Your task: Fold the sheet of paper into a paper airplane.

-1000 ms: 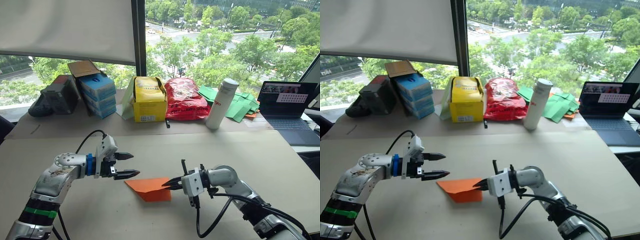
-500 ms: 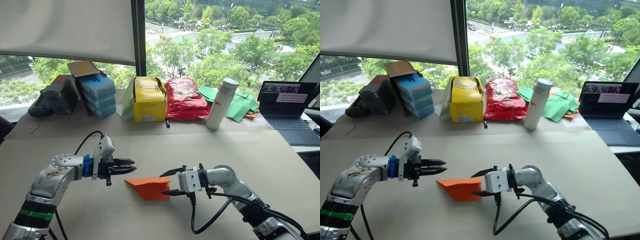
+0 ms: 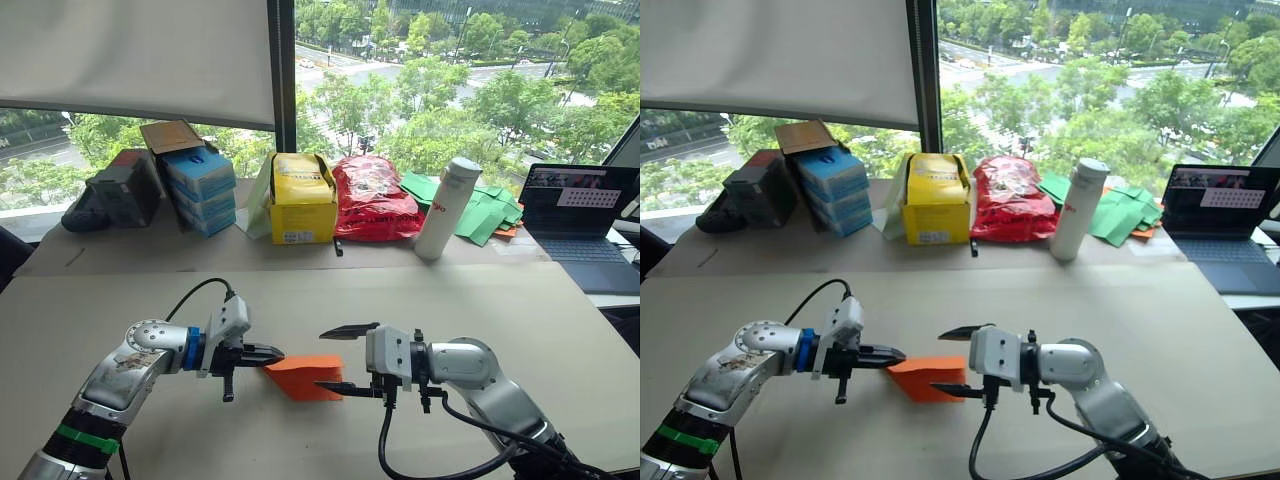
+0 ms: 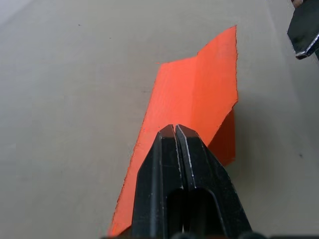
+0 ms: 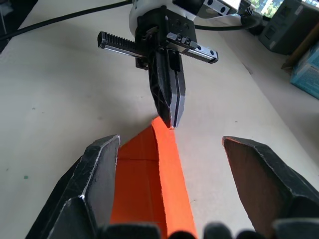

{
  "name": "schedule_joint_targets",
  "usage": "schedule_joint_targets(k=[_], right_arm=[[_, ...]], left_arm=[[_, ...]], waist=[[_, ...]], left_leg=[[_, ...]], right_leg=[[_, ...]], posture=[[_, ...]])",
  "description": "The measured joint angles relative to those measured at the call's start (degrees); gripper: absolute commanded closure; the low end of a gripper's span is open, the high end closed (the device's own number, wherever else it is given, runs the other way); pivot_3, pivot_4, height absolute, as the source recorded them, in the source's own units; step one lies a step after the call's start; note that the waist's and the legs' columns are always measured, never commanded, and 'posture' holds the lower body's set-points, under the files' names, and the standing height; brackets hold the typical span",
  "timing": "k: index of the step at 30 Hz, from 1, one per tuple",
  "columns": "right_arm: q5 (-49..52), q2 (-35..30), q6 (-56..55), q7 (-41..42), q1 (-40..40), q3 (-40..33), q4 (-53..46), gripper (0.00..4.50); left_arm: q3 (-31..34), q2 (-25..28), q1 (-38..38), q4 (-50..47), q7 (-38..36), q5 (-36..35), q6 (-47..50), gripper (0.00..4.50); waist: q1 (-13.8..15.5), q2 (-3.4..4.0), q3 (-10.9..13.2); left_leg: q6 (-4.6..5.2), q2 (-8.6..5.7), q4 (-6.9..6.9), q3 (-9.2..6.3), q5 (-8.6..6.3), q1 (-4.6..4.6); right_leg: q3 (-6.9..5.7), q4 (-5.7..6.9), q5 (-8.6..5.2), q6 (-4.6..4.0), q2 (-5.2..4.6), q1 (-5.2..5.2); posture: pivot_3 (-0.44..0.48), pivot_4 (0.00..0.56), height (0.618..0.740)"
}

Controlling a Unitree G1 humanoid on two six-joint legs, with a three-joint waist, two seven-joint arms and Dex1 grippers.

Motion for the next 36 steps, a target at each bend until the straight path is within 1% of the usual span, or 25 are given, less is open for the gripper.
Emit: schedule_joint_targets(k=[1,4,7,12,19,24,35,36], right_arm=[[0.0,-0.1,0.8,-0.2,0.1,0.0,-0.3,0.84],[-0.1,-0.2,1.1,-0.7,0.3,0.0,-1.0,0.84],[-0.9,-0.7,1.1,-0.8,0.8,0.7,-1.3,0.84],[-2.4,-1.2,1.1,-0.7,1.8,1.9,-1.3,0.84],[-4.7,-2.0,0.5,-0.1,2.2,3.6,-0.9,0.84],[-6.0,-1.7,0.3,-0.6,2.2,3.9,1.2,0.84],[-7.5,-1.4,-0.3,-0.7,2.2,4.1,2.4,0.84],[-7.6,-1.4,-0.7,-0.7,2.2,4.2,2.4,1.36]], left_arm=[[-1.1,0.0,0.0,0.8,0.1,1.8,-1.3,4.44],[-3.4,0.0,-0.3,3.1,0.7,5.6,-4.5,4.44],[-4.8,-0.7,-2.3,4.5,1.8,8.9,-8.0,4.44],[-5.8,-0.9,-3.2,5.1,2.1,11.3,-10.7,4.44],[-6.0,-1.2,-2.9,4.3,1.6,11.7,-10.8,4.44],[-7.0,-1.9,-2.0,2.4,0.5,11.1,-10.5,4.44],[-7.0,-2.0,-2.2,4.0,0.7,11.4,-12.3,4.44],[-7.0,-2.0,-2.3,4.4,0.7,11.4,-12.5,4.5]], waist=[[0.0,0.0,0.0],[0.0,0.0,0.0],[0.1,0.0,0.0],[0.1,0.01,0.0],[0.1,0.01,0.0],[0.1,0.01,0.0],[0.0,0.01,0.0],[0.0,0.01,0.0]], left_leg=[[0.2,0.01,0.0,0.0,-0.12,0.01],[0.21,0.01,0.0,0.01,-0.12,0.02],[0.31,-0.01,0.01,0.02,-0.18,0.06],[0.33,0.0,0.02,0.02,-0.19,0.11],[0.36,-0.01,0.03,0.03,-0.21,0.13],[0.32,0.0,0.03,0.04,-0.18,0.12],[0.34,0.02,0.02,0.04,-0.19,0.19],[0.34,0.02,0.01,0.04,-0.19,0.19]], right_leg=[[-0.02,0.01,0.0,0.0,0.04,0.0],[-0.17,0.01,0.0,0.0,0.09,-0.02],[-0.26,0.0,0.0,0.0,0.06,0.06],[-0.26,0.02,0.0,0.01,0.07,0.09],[-0.27,0.01,-0.01,0.02,0.07,0.13],[-0.25,0.01,-0.01,0.02,0.09,0.11],[-0.24,0.03,-0.01,0.02,0.1,0.13],[-0.24,0.03,-0.01,0.02,0.11,0.13]], posture=[[0.0,0.15,0.74],[0.0,0.15,0.74],[0.0,0.15,0.74],[0.0,0.15,0.74],[0.0,0.15,0.74],[0.0,0.15,0.74],[0.0,0.15,0.74],[0.0,0.15,0.74]])
